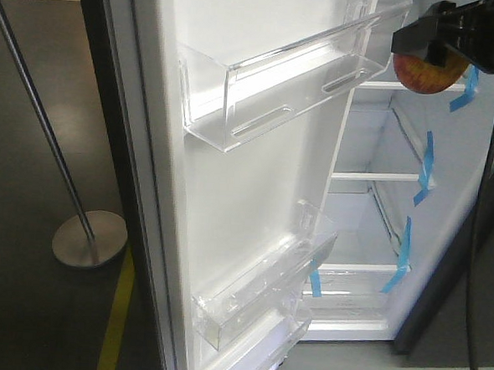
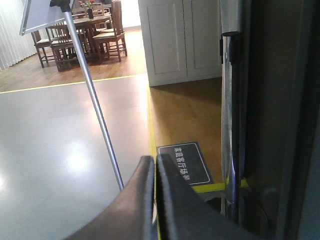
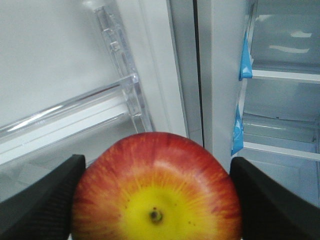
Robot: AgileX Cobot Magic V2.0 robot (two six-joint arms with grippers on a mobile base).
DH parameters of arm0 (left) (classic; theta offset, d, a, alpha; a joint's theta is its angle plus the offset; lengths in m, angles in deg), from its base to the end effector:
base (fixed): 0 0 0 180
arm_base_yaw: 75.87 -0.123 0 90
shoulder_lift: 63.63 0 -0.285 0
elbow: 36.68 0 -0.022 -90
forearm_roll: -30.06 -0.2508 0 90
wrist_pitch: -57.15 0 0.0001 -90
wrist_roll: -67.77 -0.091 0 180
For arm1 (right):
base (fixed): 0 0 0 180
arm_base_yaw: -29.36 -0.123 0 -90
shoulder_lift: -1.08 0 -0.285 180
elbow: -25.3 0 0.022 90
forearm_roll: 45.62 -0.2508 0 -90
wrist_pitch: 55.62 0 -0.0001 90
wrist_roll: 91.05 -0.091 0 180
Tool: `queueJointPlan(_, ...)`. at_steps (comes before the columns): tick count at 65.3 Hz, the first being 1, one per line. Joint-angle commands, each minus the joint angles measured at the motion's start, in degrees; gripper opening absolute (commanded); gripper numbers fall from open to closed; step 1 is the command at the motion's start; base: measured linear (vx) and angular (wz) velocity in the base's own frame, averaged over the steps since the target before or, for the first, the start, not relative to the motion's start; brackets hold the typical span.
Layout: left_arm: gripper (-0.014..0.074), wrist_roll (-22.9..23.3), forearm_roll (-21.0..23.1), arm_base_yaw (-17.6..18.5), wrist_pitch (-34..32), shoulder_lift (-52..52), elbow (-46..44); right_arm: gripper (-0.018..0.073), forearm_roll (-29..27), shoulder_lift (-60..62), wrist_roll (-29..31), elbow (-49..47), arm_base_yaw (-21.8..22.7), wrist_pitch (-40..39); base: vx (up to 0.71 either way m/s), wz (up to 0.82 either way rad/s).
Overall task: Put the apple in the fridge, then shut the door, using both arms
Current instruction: 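Position the right gripper with the apple above the upper door bin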
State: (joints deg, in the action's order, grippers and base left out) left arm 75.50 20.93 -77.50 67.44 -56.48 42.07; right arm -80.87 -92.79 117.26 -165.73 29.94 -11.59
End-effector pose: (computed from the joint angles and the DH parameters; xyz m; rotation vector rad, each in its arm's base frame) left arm 0.0561 0.0042 0.1886 -0.0269 1.6767 0.0617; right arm 0.3370 0.0331 0.4173 -0.2596 2.0743 0.4146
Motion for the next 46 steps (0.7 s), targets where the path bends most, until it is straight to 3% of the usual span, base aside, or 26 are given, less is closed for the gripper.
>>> queueJointPlan(1,-0.0008,0.1,0.1,0.2,-3.8,-1.0,0.9,0.0175,-1.8,2.1,0.4,-1.9,-0.1,-3.5,0.0,0.0)
queueJointPlan(27,-0.0008,0.1,0.1,0.2,-3.8,-1.0,0.9,0.0175,-4.0,2.1,0.4,-1.9,-0.1,-3.5,0.0,0.0)
queueJointPlan(46,-0.0008,0.1,0.1,0.2,-3.8,-1.0,0.9,0.0175,-9.5,8.2,2.6,-5.0,-0.1,-5.4,0.0,0.0)
